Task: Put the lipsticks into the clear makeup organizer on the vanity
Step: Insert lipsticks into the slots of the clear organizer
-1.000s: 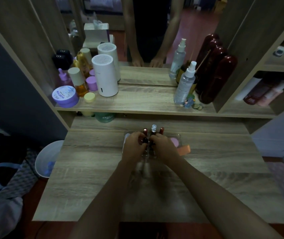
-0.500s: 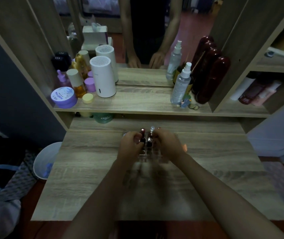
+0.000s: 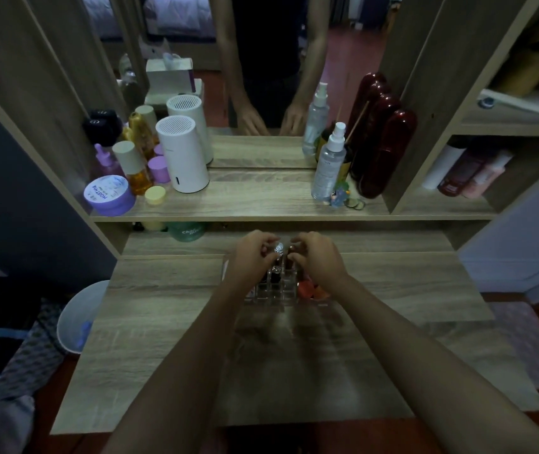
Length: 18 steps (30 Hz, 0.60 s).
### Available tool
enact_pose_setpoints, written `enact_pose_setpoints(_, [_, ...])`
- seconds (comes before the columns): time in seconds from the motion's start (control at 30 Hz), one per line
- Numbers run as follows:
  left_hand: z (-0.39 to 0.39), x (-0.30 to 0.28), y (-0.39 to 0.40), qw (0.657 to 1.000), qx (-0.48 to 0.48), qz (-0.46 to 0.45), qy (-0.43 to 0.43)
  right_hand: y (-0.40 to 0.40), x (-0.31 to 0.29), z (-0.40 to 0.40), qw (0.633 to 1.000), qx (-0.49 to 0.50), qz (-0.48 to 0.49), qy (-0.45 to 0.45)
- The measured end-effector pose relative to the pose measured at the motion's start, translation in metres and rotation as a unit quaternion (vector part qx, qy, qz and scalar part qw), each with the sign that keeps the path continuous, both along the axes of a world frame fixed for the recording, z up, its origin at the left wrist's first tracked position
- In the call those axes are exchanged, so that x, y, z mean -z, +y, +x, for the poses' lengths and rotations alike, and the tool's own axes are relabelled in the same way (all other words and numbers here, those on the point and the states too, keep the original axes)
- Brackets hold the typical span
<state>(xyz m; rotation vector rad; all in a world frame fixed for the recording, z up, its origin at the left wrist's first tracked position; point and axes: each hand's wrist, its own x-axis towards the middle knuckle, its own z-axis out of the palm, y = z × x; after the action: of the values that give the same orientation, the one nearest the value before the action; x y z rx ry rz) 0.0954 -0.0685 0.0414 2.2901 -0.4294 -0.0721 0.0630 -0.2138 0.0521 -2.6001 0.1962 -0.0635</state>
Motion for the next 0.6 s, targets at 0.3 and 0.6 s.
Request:
enact_pose_setpoints(0.3, [0.008, 0.003, -0.005, 0.999, -0.01, 0.027, -0.026, 0.002, -0.002, 0.008, 1.0, -0.001, 0.003, -0.001])
enact_pose_setpoints(0.6, [0.01, 0.004, -0.004, 1.0, -0.012, 0.018, -0.014, -0.001, -0.001, 0.006, 1.0, 0.001, 0.007, 0.0])
